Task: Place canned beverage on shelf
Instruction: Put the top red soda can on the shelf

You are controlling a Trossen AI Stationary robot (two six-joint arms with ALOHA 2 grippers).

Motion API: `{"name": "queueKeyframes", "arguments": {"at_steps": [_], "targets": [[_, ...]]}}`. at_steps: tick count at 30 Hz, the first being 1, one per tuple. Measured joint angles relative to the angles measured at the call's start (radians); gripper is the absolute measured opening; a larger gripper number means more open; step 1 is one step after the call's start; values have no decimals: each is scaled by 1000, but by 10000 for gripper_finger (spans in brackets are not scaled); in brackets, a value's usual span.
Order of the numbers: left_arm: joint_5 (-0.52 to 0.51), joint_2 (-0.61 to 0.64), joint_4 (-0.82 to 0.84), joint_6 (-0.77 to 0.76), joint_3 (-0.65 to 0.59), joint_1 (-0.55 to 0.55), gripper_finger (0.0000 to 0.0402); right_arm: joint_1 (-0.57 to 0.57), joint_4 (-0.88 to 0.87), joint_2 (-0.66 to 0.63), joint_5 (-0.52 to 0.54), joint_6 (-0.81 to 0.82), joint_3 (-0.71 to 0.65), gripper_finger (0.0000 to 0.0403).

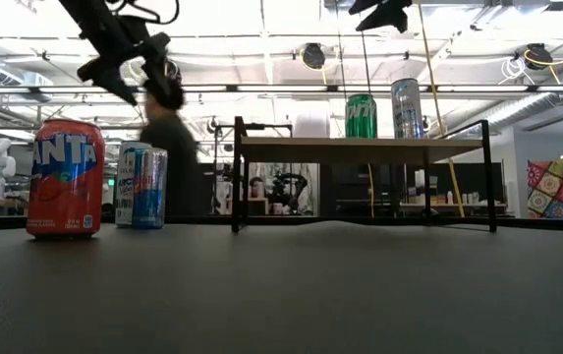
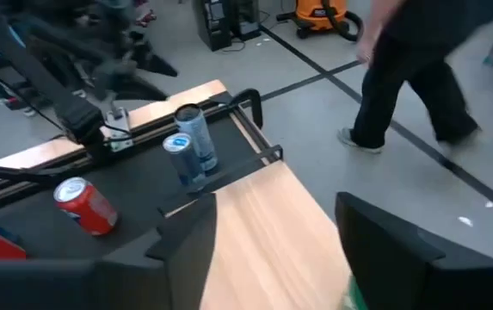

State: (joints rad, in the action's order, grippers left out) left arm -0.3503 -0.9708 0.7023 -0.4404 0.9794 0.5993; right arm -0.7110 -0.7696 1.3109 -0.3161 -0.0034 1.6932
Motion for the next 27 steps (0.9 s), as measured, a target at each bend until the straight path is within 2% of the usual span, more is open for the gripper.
{"name": "queueKeyframes", "arguments": {"at_steps": [4,9,14,22,27], "targets": [[34,-40,30,-52,-24,65,395,16,-3,0,0,37,0,253],[107,-62,45,-122,-35,65,395,34,-45,-9,0,74,0,260],[115,-61,54,-145,-35,-12,390,54,-48,-29,1,97,0,255],[115,-57,80,-210,-35,-153,339,63,-31,-55,3,150,0,254],[206,-32,161,-234,-5,-216,327,115,-34,-34,1,160,0,254]]}}
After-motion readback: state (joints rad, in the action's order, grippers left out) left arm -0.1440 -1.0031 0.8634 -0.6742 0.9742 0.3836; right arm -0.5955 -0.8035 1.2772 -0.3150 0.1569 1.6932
